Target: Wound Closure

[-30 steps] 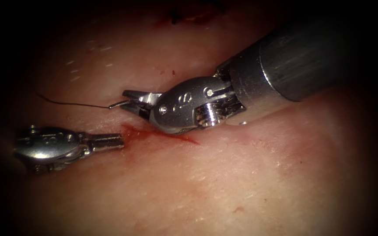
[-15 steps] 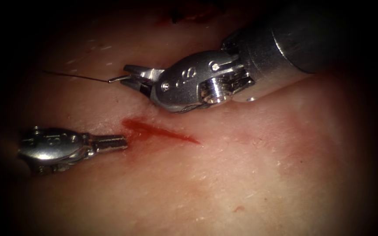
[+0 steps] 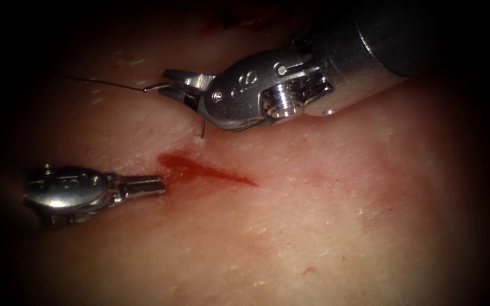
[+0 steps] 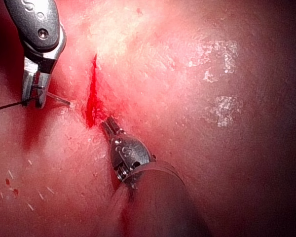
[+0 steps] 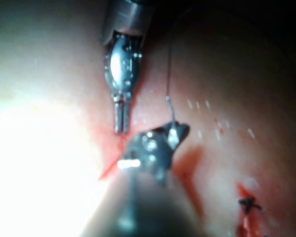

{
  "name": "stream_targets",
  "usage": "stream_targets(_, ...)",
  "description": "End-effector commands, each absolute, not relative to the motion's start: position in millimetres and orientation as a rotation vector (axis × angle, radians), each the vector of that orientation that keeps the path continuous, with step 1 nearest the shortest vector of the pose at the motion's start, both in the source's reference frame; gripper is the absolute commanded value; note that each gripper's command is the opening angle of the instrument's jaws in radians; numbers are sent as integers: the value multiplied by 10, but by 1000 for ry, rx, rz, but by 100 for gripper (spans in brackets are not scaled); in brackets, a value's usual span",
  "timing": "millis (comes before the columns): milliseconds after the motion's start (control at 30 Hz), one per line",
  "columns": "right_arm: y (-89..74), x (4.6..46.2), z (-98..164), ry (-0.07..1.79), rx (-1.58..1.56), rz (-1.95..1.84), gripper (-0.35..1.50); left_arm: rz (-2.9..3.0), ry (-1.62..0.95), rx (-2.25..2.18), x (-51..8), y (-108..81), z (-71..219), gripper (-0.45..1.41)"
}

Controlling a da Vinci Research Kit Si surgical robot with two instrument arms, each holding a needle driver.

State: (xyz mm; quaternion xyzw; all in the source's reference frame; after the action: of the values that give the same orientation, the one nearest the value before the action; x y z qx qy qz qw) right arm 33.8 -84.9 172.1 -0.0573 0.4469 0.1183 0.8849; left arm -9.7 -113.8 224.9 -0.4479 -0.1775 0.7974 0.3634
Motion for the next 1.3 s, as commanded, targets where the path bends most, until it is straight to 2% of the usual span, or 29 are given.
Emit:
stream_targets(33,-859,343,1723,936,-116,251,-35,2046,-465,-1154,-109,-1153,2246,4)
stream_targets(1300,-855,327,1741,1069,96,758,-35,2068,-478,-1142,-96,-1156,2257,-2)
